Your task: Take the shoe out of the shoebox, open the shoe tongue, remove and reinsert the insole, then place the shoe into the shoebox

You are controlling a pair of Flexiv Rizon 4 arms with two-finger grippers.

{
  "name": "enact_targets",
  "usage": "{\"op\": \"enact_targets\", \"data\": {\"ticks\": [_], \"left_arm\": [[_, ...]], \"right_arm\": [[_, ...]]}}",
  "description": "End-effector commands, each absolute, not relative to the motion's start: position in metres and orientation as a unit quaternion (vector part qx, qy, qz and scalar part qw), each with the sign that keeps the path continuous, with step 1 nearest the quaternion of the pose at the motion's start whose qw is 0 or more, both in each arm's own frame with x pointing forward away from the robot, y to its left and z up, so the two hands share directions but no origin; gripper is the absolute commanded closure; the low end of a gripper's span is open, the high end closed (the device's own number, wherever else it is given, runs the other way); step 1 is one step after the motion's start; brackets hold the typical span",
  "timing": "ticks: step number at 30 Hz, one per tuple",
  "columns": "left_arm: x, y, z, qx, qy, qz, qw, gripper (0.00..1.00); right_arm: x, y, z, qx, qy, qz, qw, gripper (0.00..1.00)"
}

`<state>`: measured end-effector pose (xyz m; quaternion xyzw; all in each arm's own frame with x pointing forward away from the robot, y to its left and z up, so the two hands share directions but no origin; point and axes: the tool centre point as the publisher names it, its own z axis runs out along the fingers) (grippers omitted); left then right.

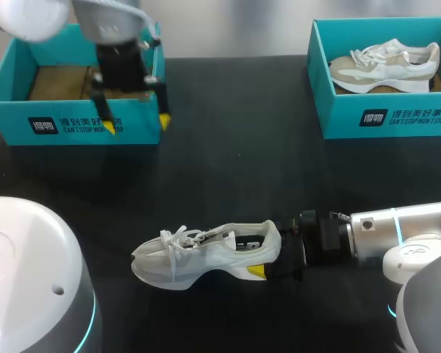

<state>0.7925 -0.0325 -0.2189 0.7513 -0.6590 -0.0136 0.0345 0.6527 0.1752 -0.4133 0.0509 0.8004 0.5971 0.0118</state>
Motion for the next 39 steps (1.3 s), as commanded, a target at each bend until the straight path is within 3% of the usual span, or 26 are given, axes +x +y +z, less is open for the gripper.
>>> {"op": "enact_targets", "data": {"ticks": [1,17,30,39], "left_arm": [[0.734,-0.058,-0.217,0.747,-0.665,-0.002,0.017,0.00],[0.608,-0.149,-0.244,0.703,-0.709,-0.017,0.052,0.00],[0.608,-0.149,-0.244,0.703,-0.709,-0.017,0.052,0.00],[0.613,-0.172,-0.292,0.737,-0.668,-0.097,0.028,0.00]], "right_arm": [[0.653,0.176,-0.412,0.051,0.802,0.595,0.011,1.00],[0.653,0.176,-0.412,0.051,0.802,0.595,0.011,1.00],[0.653,0.176,-0.412,0.051,0.802,0.595,0.011,1.00],[0.653,0.176,-0.412,0.051,0.802,0.595,0.011,1.00]]}}
